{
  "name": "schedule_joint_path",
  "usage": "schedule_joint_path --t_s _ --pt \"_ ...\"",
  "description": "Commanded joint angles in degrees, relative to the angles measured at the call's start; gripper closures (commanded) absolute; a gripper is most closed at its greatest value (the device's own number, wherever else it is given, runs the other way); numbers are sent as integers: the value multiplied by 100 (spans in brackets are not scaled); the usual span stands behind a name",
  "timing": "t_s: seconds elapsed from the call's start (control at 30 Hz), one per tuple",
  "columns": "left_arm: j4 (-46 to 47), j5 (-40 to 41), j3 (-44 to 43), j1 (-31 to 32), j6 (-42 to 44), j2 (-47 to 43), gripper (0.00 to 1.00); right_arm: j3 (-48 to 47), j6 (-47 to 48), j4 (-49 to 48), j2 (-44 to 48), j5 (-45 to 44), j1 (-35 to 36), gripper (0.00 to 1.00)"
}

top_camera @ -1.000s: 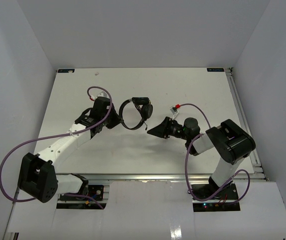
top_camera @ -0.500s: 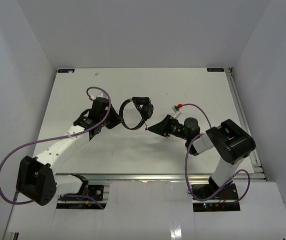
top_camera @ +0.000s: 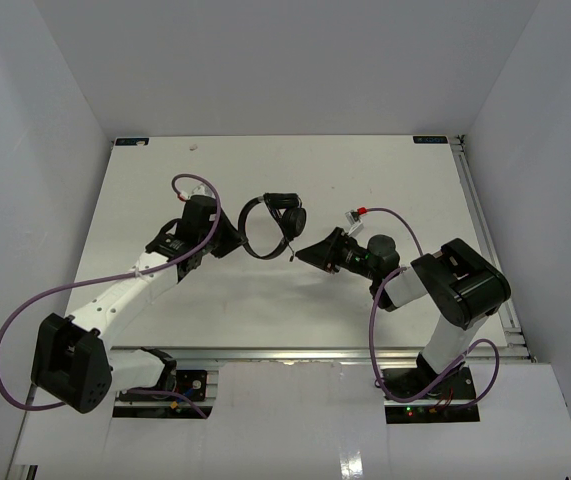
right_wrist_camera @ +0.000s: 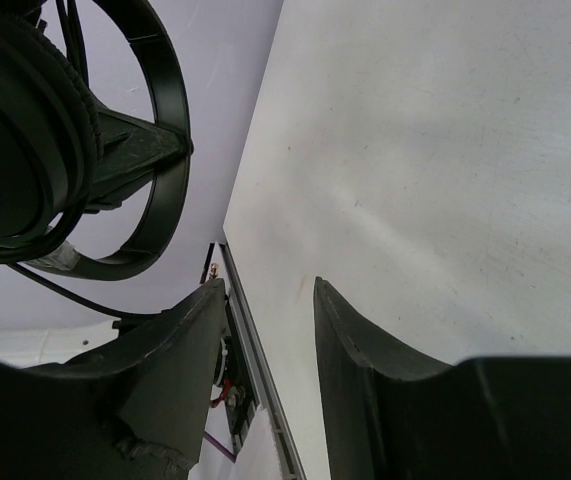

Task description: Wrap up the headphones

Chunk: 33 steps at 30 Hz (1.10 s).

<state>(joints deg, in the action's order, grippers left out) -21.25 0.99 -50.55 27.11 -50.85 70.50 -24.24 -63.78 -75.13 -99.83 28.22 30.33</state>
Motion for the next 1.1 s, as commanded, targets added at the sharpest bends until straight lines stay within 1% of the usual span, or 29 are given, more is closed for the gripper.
schedule_joint_path --t_s 0.0,0.17,0.27,0.57,0.87,0.97,1.07 --pt "332 -91 54 -22 -30 -151 100 -196 -109 -3314 34 -150 -36 53" --pt "379 -91 81 -22 -30 -136 100 -269 -158 -3309 34 -138 -27 53" --pt "402 -289 81 -22 -56 -116 100 -309 -179 -3306 8 -116 -18 53" --pt "473 -267 44 -22 -65 -22 100 -440 -208 -3306 -138 -59 177 53" --pt "548 -192 54 -22 -88 43 100 -253 -20 -3306 -208 -146 303 55" --pt "552 -187 37 -22 -83 73 100 -244 -20 -3306 -203 -133 303 56" --pt "570 -187 50 -22 -92 47 100 -266 -34 -3306 -199 -120 307 61"
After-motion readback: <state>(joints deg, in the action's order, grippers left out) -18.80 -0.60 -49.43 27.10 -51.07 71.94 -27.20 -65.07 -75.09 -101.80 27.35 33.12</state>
